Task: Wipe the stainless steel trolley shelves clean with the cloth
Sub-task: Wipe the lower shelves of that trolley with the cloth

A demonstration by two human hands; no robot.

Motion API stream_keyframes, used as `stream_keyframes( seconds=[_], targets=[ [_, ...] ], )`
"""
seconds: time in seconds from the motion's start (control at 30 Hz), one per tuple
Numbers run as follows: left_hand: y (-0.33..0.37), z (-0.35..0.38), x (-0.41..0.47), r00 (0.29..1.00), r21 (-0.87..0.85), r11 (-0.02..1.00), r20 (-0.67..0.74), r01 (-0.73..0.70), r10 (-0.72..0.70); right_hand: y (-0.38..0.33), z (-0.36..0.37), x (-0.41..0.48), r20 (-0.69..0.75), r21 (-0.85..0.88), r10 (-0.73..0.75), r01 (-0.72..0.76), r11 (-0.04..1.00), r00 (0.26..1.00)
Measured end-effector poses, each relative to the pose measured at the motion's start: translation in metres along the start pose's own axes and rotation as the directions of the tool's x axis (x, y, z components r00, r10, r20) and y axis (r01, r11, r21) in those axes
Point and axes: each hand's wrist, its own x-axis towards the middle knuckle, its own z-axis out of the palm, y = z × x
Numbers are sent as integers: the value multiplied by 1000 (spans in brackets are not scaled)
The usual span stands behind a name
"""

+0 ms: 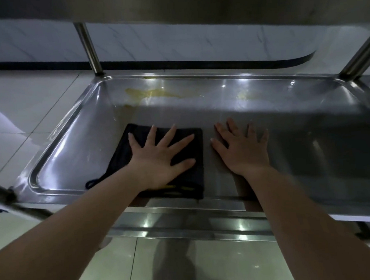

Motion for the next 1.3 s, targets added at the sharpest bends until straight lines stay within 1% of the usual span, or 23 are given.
stream_keyframes(
  seconds=[0.1, 0.2, 0.33, 0.43, 0.6, 0.67, 0.73, 0.83, 0.9, 0.97, 1.0, 1.07, 1.13, 1.2, 1.3],
  targets=[
    [6, -11, 60, 999, 43, 999, -47, 19, -17, 2, -1, -1, 3, -2, 3, -3, 1000, 1000],
    [10, -22, 108, 998, 31, 999, -56, 14, -12, 2, 0, 2, 11, 10, 9, -9, 1000, 1000],
    [15, -27, 125, 998, 29, 999, -45, 42, -40, 5, -1, 9, 18, 52, 28, -29, 998, 999],
    [16, -22, 97, 1000, 25, 999, -10, 26, -26, 6, -1, 11, 21, 57, 25, -26, 998, 999],
    [9, 2, -10, 996, 8, 996, 15, -92, 91, 3, -2, 6, 26, 46, 18, -19, 999, 999],
    [-7, 8, -41, 993, 2, 993, 18, -117, 117, 3, -3, 5, 18, 30, 12, -12, 999, 1000],
    [-34, 7, -52, 997, -36, 997, 29, -75, 76, 3, -5, 3, 18, 24, 6, -6, 1000, 1000],
    [-64, 5, -55, 998, -74, 996, 14, 56, -55, 2, -7, 2, 51, 17, 6, -6, 1000, 999],
    [-66, 7, -55, 997, -64, 995, 4, 71, -71, 2, -8, 11, 106, 49, 47, -52, 997, 993],
    [-63, 9, -56, 998, -58, 997, -10, 54, -54, -10, -15, 23, 103, 87, 70, -79, 993, 992],
    [-62, 8, -57, 999, -63, 997, -19, 50, -52, -24, -17, 29, 72, 83, 49, -55, 995, 996],
    [-60, 6, -58, 997, -83, 995, -31, 61, -64, -61, -19, 34, 1, 66, -56, 56, 996, 998],
    [-58, 7, -59, 993, -74, 993, -54, 97, -101, -94, -18, 34, -8, 95, -150, 150, 984, 989],
    [-57, 10, -58, 988, -48, 989, -59, 143, -146, -109, -9, 35, 21, 116, -150, 147, 982, 988],
    [-65, 8, -47, 979, -40, 980, -50, 193, -195, -107, 2, 35, -4, 59, -118, 118, 991, 993]
  ],
)
